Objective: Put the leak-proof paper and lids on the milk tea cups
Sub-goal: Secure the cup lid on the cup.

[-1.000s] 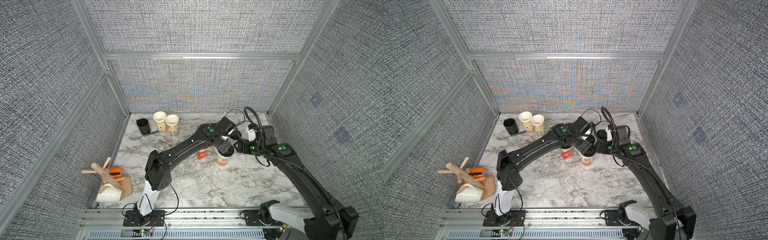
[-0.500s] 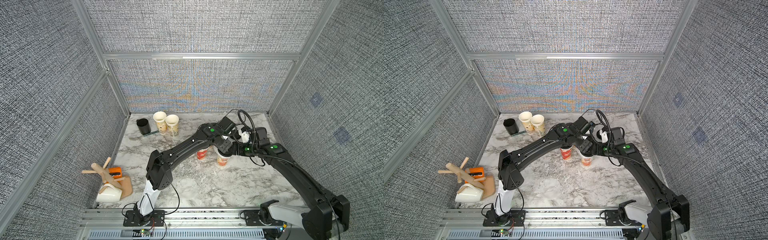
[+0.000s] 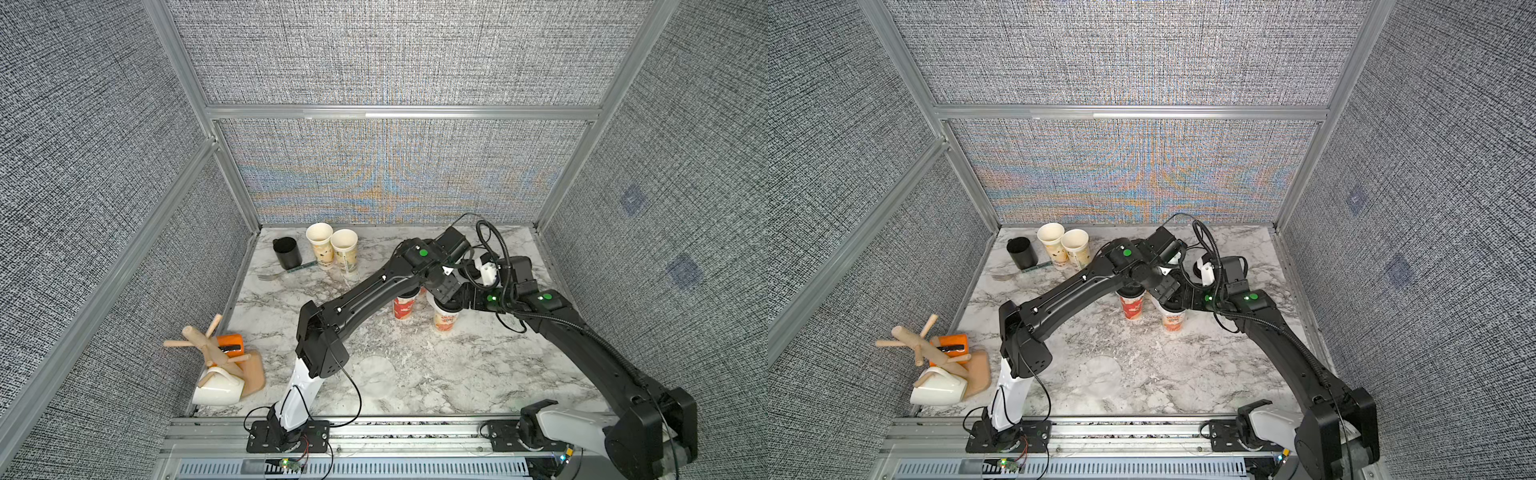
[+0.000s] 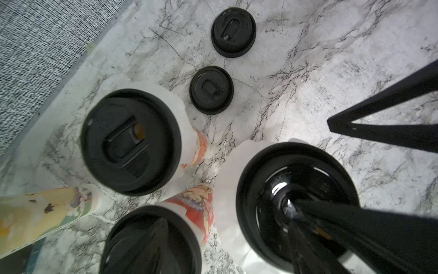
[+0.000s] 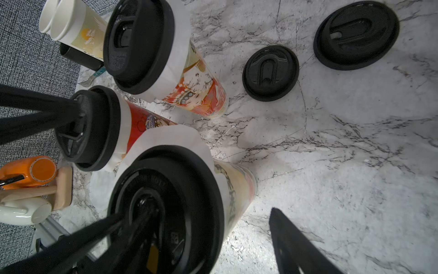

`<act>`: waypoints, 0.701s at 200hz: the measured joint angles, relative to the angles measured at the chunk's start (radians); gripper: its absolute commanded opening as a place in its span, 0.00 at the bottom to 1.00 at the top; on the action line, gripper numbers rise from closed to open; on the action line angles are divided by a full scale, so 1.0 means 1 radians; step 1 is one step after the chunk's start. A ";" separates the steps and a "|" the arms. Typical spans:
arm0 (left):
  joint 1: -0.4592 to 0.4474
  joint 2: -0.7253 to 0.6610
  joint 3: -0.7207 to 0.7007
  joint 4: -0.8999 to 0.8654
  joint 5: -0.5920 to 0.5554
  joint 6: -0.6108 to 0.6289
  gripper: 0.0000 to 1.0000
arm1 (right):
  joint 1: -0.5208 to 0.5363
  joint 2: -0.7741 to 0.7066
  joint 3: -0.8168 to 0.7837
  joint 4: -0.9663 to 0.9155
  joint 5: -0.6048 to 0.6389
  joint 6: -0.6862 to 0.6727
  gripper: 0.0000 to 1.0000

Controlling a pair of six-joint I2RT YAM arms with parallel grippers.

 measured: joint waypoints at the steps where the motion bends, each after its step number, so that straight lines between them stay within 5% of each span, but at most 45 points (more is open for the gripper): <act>1: 0.000 -0.001 0.002 -0.001 0.000 0.000 0.82 | 0.000 0.000 0.000 -0.001 0.000 0.000 0.78; 31: 0.000 -0.087 -0.035 -0.013 -0.008 -0.046 0.76 | 0.000 -0.007 -0.007 -0.001 0.013 0.000 0.77; 43: 0.000 -0.126 -0.095 -0.006 -0.002 -0.071 0.57 | 0.000 -0.009 -0.009 0.000 0.015 0.000 0.77; 56: 0.000 -0.158 -0.159 0.000 0.028 -0.103 0.25 | 0.000 -0.013 -0.009 0.000 0.016 0.000 0.76; 63: 0.000 -0.167 -0.182 0.004 0.039 -0.111 0.18 | 0.000 -0.013 -0.009 0.001 0.015 0.000 0.75; 140: 0.000 -0.074 -0.146 0.041 0.098 -0.203 0.18 | 0.001 -0.018 -0.008 0.000 0.016 -0.004 0.74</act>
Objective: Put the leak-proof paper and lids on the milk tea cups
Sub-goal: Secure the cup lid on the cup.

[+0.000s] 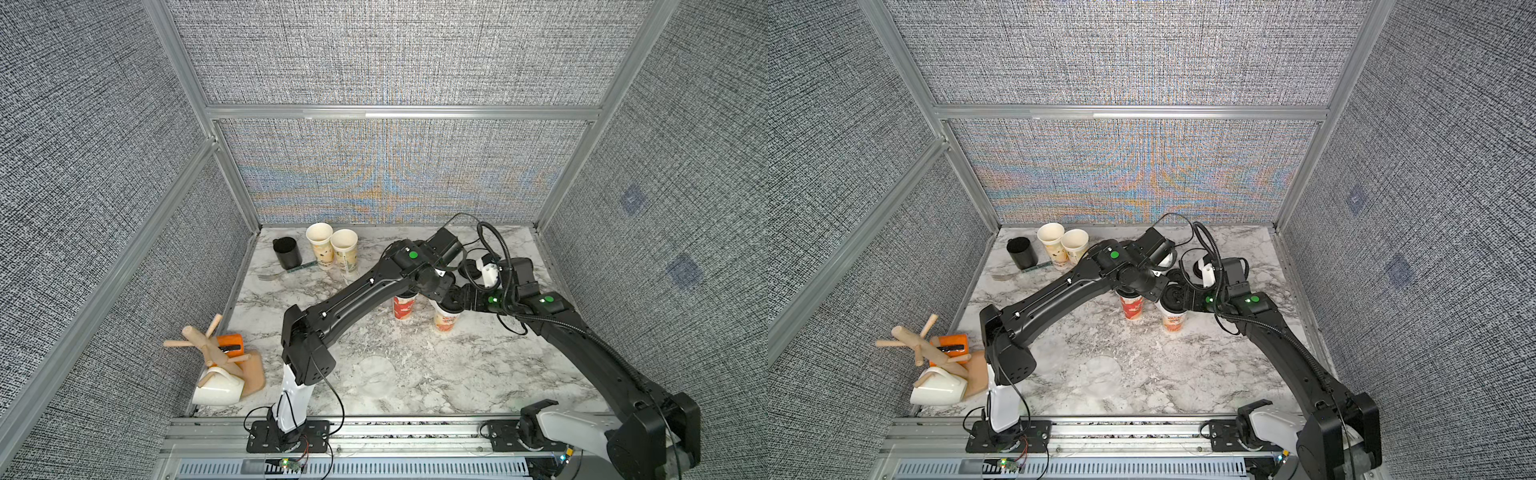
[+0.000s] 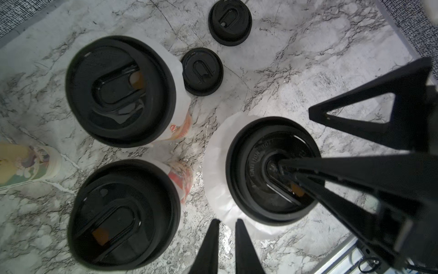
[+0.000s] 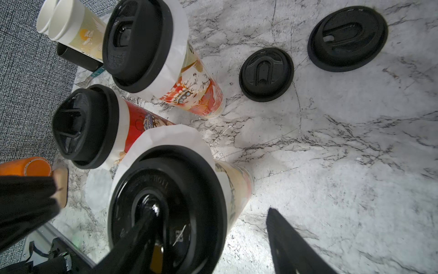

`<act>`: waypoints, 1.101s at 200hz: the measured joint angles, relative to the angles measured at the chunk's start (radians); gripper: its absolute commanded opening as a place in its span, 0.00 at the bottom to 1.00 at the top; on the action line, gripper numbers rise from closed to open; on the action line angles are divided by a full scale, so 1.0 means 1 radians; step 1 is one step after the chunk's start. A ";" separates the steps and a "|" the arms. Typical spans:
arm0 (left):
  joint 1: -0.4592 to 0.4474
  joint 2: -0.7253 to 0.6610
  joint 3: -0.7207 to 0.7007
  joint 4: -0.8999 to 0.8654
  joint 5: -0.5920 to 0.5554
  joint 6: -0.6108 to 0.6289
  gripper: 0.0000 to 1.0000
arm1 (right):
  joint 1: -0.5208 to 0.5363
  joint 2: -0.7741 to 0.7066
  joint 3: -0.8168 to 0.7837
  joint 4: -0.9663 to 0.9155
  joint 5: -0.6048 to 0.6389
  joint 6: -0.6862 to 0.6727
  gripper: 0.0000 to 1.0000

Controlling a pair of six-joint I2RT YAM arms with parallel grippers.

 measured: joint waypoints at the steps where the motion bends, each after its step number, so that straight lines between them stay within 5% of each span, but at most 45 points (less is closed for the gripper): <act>1: 0.000 0.004 0.002 0.001 0.000 -0.002 0.18 | 0.000 0.000 0.000 0.000 0.000 0.000 0.74; 76: 0.001 0.147 0.148 -0.079 -0.030 -0.055 0.19 | 0.000 -0.006 -0.003 -0.001 0.005 -0.004 0.73; 220: -0.002 0.078 -0.062 0.069 -0.026 -0.105 0.19 | 0.000 0.002 -0.005 0.001 0.005 -0.018 0.73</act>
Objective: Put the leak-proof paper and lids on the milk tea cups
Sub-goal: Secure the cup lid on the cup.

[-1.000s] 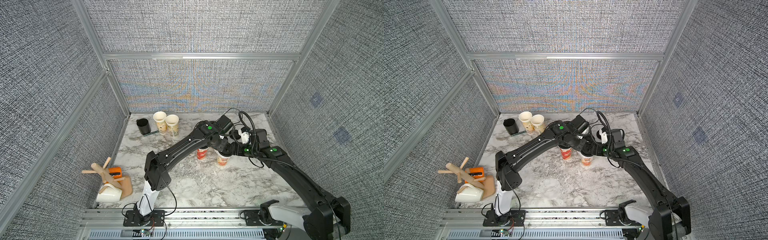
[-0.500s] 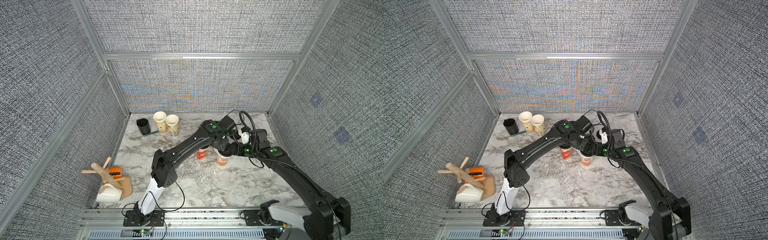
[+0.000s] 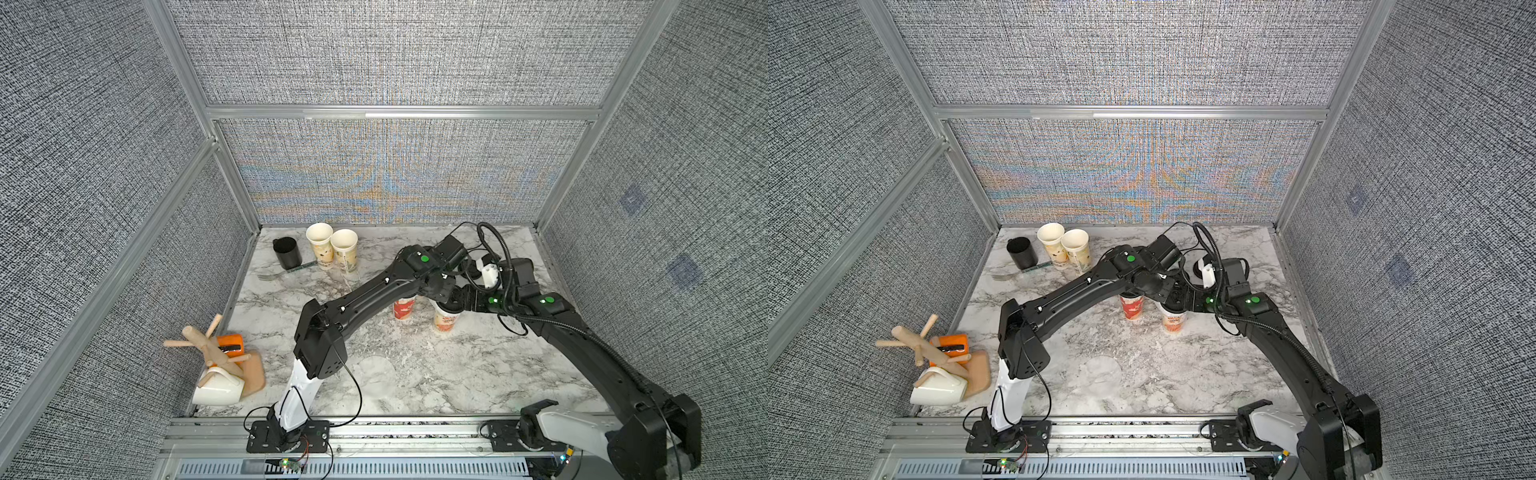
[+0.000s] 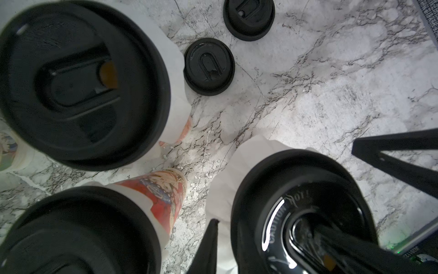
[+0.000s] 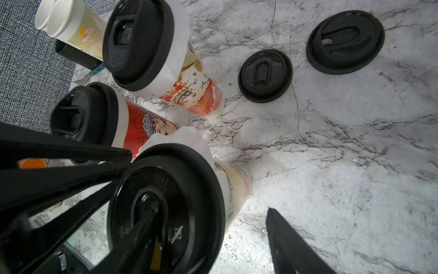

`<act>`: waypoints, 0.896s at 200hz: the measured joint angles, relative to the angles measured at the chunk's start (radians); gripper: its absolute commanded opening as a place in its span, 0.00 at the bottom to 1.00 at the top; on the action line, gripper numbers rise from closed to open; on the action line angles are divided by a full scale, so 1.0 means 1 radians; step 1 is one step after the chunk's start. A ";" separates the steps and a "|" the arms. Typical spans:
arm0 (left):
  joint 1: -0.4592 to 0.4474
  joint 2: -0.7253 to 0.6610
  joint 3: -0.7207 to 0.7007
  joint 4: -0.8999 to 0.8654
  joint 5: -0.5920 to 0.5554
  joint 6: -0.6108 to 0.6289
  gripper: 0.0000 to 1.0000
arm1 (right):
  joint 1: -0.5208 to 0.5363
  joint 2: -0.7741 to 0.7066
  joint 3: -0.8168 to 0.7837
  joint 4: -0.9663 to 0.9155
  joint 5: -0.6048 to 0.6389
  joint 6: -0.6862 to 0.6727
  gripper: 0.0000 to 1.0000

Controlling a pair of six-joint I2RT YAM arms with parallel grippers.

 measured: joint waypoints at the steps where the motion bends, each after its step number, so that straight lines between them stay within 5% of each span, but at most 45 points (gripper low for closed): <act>1: 0.000 -0.001 -0.003 0.003 -0.001 -0.001 0.19 | 0.000 0.000 0.000 0.000 0.000 0.000 0.73; 117: -0.026 -0.046 -0.151 0.178 -0.069 -0.053 0.22 | -0.001 -0.005 0.004 -0.007 0.024 -0.001 0.73; 151: -0.028 -0.054 -0.137 0.153 -0.095 -0.058 0.43 | -0.001 -0.010 0.000 -0.009 0.031 -0.001 0.73; 179: -0.028 -0.009 0.013 0.008 -0.119 -0.056 0.55 | -0.001 -0.014 -0.008 -0.008 0.038 0.000 0.73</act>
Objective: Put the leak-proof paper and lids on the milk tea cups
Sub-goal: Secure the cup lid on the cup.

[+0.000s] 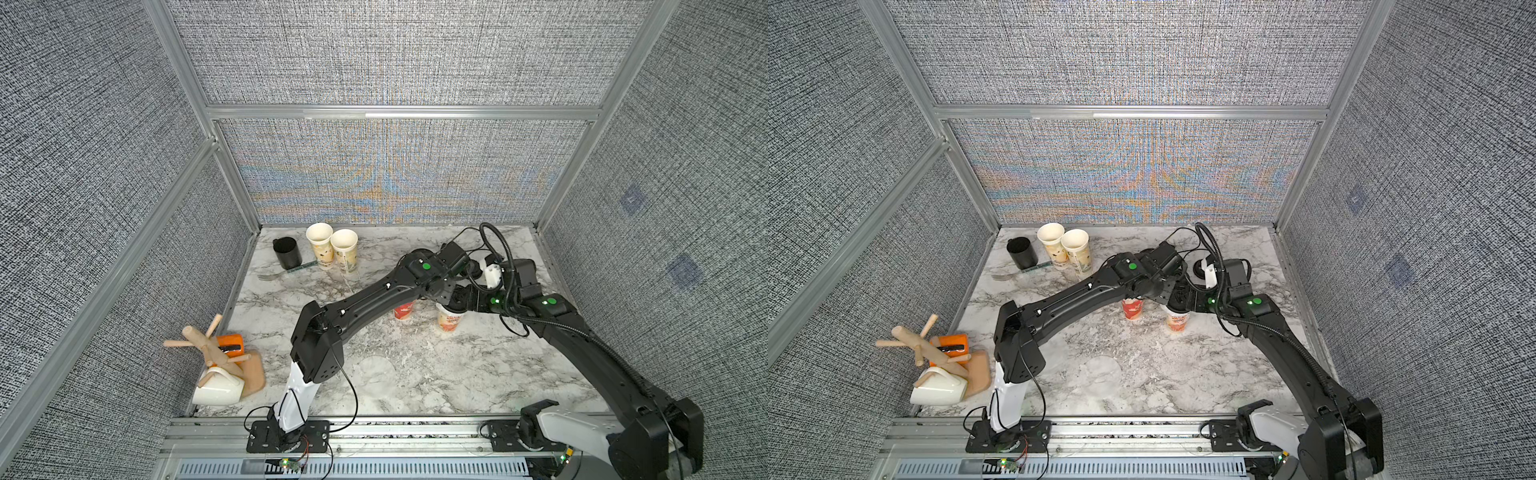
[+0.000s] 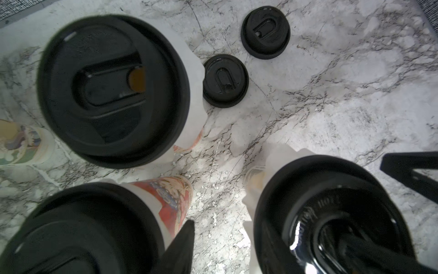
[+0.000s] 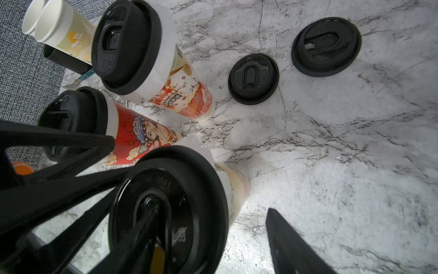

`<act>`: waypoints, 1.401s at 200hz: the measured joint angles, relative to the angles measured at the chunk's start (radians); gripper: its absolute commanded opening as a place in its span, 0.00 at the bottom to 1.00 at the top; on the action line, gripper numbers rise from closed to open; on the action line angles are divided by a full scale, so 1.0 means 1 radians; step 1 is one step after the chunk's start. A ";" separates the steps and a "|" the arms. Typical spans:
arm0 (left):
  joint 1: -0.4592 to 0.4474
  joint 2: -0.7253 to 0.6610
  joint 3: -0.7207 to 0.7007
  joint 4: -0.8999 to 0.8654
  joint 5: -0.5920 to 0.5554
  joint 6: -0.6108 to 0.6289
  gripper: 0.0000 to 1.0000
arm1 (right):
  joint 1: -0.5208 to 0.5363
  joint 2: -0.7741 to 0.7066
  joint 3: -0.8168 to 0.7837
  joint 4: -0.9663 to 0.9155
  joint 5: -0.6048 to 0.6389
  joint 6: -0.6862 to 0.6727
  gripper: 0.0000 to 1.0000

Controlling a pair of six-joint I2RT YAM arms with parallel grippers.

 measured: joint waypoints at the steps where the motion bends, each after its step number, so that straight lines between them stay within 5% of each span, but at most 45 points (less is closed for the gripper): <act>1: 0.000 0.002 0.006 -0.005 0.000 0.000 0.55 | 0.000 0.000 0.000 0.000 0.000 0.000 0.73; 39: -0.002 0.122 0.325 -0.271 -0.003 0.036 0.56 | 0.003 -0.003 -0.013 0.022 -0.008 0.014 0.73; 61: -0.008 0.129 0.387 -0.328 0.014 0.056 0.56 | 0.002 -0.004 -0.019 0.031 -0.013 0.021 0.73; 128: -0.008 0.000 0.101 -0.187 0.134 0.101 0.56 | 0.002 -0.005 -0.016 0.030 -0.017 0.032 0.73; 197: -0.008 -0.046 0.037 -0.109 0.163 0.100 0.56 | 0.000 -0.024 0.038 -0.061 0.014 0.036 0.75; 280: -0.006 -0.131 0.005 -0.086 0.047 0.097 0.57 | 0.000 -0.001 0.184 -0.128 -0.003 0.024 0.77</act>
